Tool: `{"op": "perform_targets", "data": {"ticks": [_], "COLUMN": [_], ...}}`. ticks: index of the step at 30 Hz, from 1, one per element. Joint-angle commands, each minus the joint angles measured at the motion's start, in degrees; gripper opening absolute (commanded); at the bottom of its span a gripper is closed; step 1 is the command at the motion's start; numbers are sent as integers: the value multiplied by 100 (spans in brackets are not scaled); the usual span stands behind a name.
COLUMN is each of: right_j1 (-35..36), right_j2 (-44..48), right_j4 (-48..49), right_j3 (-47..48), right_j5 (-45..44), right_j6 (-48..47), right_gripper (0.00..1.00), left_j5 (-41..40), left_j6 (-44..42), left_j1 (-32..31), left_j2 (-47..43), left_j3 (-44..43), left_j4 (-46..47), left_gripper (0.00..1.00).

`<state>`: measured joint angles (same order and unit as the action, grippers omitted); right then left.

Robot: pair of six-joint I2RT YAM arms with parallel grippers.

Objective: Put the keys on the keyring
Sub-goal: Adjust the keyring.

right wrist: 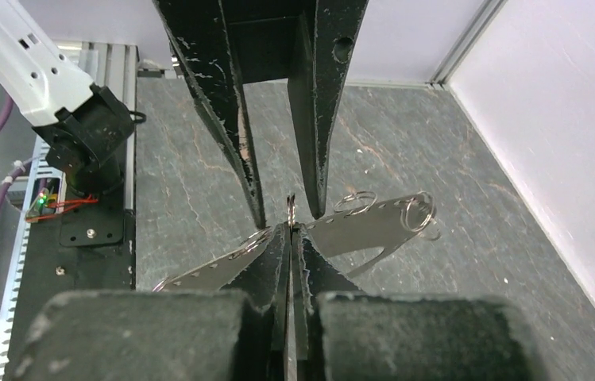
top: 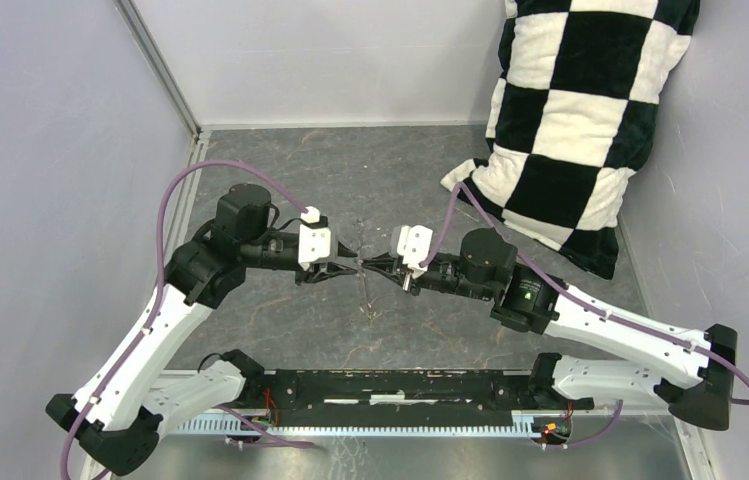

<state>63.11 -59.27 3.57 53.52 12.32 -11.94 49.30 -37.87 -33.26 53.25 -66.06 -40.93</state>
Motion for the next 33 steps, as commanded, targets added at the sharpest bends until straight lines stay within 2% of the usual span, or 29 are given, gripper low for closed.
{"op": "perform_targets", "data": {"ticks": [1,7,10,14,20,30,32,33], "right_j1": [18,52,66,81,77,100,94,95], "right_j2": [-57,-280,-312,-314,-340,-448,-453,-456], "right_j4": [-248,-828,-862,-867,-823,-914,-892,-885], "right_j3": [467,846,875,876,933,1066,1073,1075], "right_j5": [-139,-180,-176,-163,-134,-34,-22,-11], "right_j6": [-206,-326,-341,-335,-260,-185,-151,-142], "right_gripper": [1,1,1,1,1,1,1,1], "left_j5": [-376,-364,-360,-325,-56,-81,-63,-49], "left_j6": [-448,-559,-617,-720,-684,-695,-687,-687], "left_j1": [-26,-33,-33,-32,-32,-55,-55,-60], "left_j2": [-2,-26,-17,-24,-34,-39,-30,-30], "left_j3": [-249,-214,-220,-223,-198,-177,-187,-181], "left_j4": [-49,-56,-60,-59,-64,-60,-57,-57], "left_gripper": [37,36,42,44,27,21,17,11]}}
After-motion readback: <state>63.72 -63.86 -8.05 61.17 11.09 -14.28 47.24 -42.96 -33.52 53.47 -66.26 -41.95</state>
